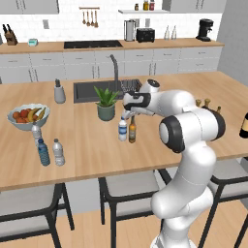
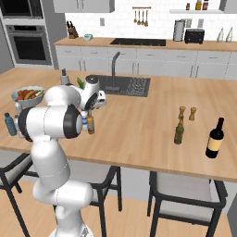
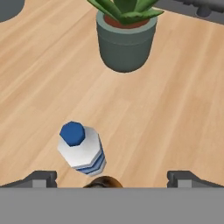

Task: Move the plastic bottles in the middle to the plastics group, and the glass bottles in the middle to the glass group.

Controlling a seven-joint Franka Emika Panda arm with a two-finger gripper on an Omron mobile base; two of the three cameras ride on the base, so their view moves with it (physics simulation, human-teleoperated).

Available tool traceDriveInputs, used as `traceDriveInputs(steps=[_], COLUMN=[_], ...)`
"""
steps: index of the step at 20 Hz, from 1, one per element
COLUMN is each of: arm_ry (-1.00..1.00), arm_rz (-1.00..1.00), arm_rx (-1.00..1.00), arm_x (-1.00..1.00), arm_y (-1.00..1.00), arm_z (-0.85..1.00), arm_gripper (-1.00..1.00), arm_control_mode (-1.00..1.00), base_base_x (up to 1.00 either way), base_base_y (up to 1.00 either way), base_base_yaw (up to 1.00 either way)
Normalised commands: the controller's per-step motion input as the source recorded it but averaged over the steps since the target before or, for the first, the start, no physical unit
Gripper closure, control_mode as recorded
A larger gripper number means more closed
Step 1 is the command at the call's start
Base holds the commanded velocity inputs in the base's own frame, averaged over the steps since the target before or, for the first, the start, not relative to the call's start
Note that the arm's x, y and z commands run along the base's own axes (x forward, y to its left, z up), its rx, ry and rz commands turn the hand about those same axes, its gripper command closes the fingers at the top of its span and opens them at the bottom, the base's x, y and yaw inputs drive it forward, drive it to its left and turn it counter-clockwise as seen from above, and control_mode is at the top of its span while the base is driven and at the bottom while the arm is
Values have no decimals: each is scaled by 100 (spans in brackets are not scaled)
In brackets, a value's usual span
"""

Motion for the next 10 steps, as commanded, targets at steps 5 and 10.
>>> traceDriveInputs(steps=[5, 10], arm_ry=[0, 0], arm_rz=[0, 0], arm_rx=[0, 0], arm_x=[1, 0], arm_y=[7, 2], arm_z=[-5, -3], arm_gripper=[100, 100], arm_control_mode=[-100, -100], base_base_x=[0, 0], base_base_y=[0, 0], base_base_yaw=[0, 0])
